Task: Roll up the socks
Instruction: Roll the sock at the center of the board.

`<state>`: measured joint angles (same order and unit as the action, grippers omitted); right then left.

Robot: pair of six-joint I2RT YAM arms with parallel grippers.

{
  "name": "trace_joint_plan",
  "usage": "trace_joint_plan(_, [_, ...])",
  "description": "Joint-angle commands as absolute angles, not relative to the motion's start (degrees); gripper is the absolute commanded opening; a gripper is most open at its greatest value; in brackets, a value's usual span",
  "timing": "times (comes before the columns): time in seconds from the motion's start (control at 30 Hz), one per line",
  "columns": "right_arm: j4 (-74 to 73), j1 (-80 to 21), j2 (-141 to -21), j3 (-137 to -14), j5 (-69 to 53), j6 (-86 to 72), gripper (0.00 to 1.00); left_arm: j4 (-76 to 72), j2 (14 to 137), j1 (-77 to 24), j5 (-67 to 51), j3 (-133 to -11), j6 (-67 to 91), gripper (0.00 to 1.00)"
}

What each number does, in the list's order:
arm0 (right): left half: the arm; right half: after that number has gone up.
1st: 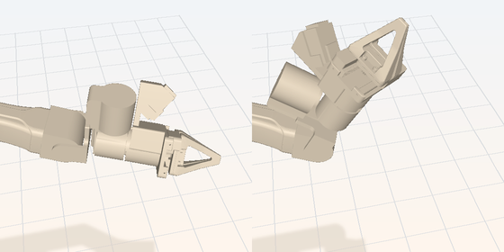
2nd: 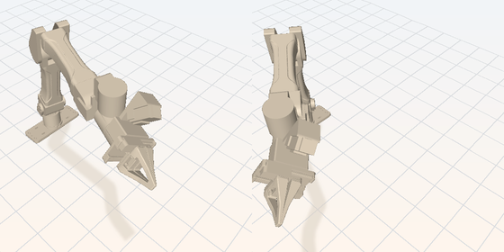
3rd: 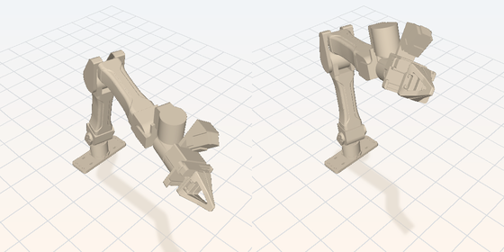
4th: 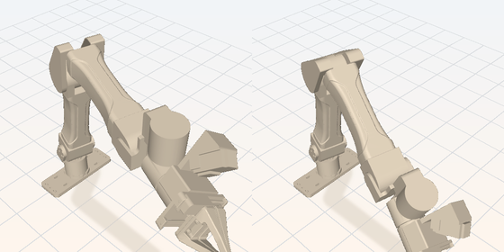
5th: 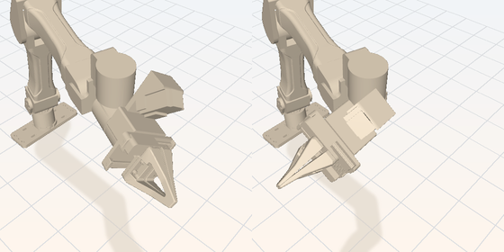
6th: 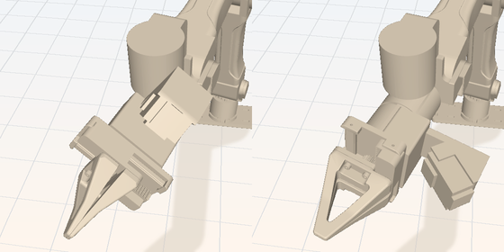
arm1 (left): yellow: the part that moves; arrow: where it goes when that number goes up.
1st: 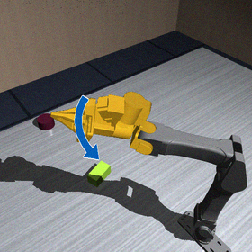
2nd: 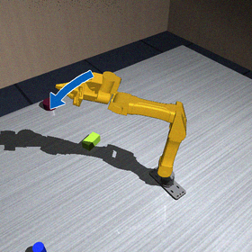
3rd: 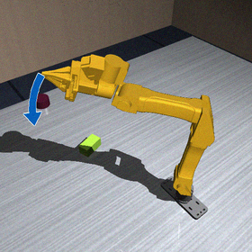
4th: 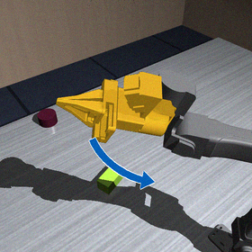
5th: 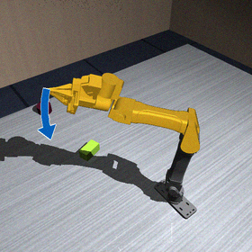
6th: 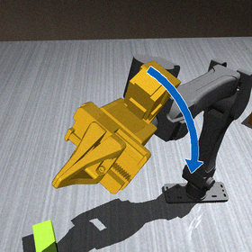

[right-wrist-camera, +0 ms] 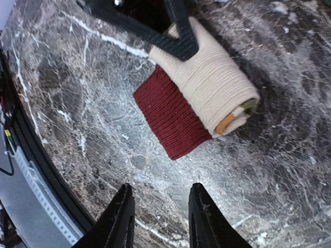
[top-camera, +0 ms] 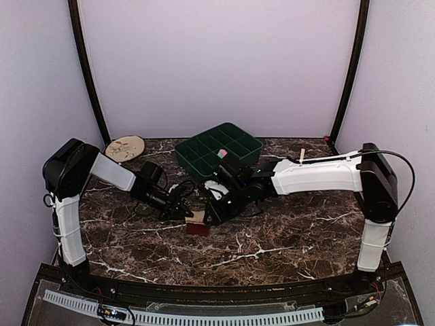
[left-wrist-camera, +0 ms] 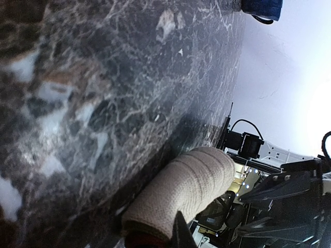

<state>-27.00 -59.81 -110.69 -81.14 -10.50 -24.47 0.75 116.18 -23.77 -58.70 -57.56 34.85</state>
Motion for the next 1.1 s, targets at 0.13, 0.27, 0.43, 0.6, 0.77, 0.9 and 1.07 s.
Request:
trace_joint_plan(0.13, [-18.46, -52.92, -105.78, -75.01, -17.22, -30.22, 0.42, 1.67, 116.54, -24.46, -47.06, -55.65, 35.91, 0.00])
trace_joint_plan(0.27, [-13.08, -51.38, -107.44, -73.38, -21.16, -31.86, 0.47, 1.71, 116.53, -24.97, -46.35, -55.82, 35.52, 0.00])
trace_joint_plan(0.43, [-7.64, -50.20, -110.22, -72.90, -24.54, -33.26, 0.51, 2.00, 116.62, -25.12, -46.06, -55.59, 34.51, 0.00])
trace_joint_plan(0.6, [-4.32, -49.45, -112.71, -72.71, -27.04, -34.51, 0.53, 2.11, 116.85, -25.18, -46.19, -55.58, 33.61, 0.00])
trace_joint_plan(0.77, [-0.89, -48.79, -114.31, -70.84, -27.70, -35.54, 0.57, 1.85, 117.04, -25.21, -46.58, -55.32, 33.17, 0.00])
trace_joint_plan(0.9, [0.94, -48.44, -115.51, -70.49, -28.66, -36.18, 0.59, 1.57, 117.20, -25.28, -46.89, -55.22, 33.01, 0.00])
trace_joint_plan(1.07, [2.35, -48.15, -117.07, -70.91, -29.33, -36.43, 0.61, 1.41, 117.40, -25.36, -47.27, -55.55, 33.01, 0.00])
